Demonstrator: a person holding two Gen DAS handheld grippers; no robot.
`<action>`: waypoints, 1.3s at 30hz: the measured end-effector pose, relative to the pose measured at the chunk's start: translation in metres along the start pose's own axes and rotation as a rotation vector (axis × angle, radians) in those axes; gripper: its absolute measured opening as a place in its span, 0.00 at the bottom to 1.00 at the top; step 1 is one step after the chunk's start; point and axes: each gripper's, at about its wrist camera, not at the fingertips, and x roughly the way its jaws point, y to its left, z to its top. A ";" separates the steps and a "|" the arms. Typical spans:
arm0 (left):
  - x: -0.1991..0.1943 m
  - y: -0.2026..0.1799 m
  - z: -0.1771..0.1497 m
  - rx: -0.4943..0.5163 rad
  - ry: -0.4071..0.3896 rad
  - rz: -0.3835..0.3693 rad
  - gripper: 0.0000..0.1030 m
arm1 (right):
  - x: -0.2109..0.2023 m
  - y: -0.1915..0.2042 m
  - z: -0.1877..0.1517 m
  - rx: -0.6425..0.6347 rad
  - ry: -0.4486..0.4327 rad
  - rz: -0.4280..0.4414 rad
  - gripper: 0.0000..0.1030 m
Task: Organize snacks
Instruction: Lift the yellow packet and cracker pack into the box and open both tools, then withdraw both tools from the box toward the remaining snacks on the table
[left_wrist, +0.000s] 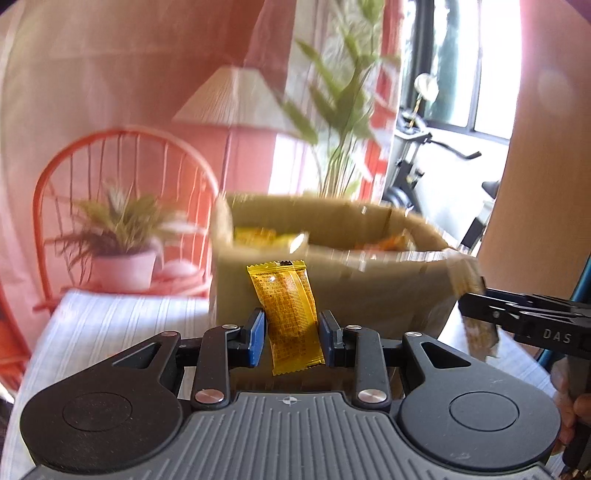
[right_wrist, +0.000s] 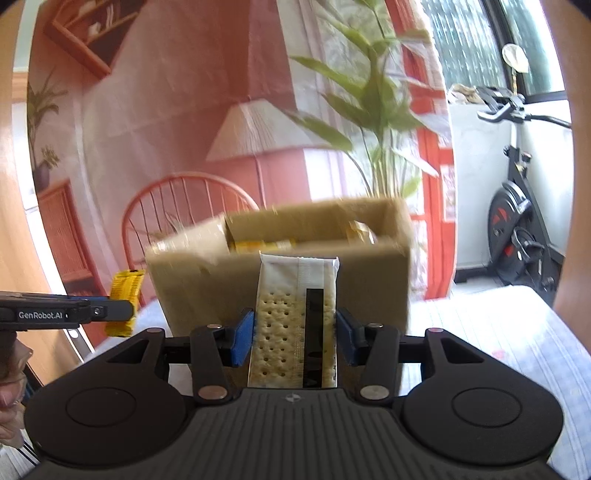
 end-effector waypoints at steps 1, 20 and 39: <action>0.001 -0.001 0.009 0.001 -0.005 -0.011 0.32 | 0.001 0.001 0.008 -0.001 -0.012 0.007 0.48; 0.128 0.003 0.091 -0.060 0.136 -0.051 0.32 | 0.145 -0.018 0.102 0.162 0.073 0.084 0.48; 0.064 0.022 0.071 -0.008 0.101 -0.143 0.58 | 0.089 -0.012 0.079 0.082 0.044 0.075 0.63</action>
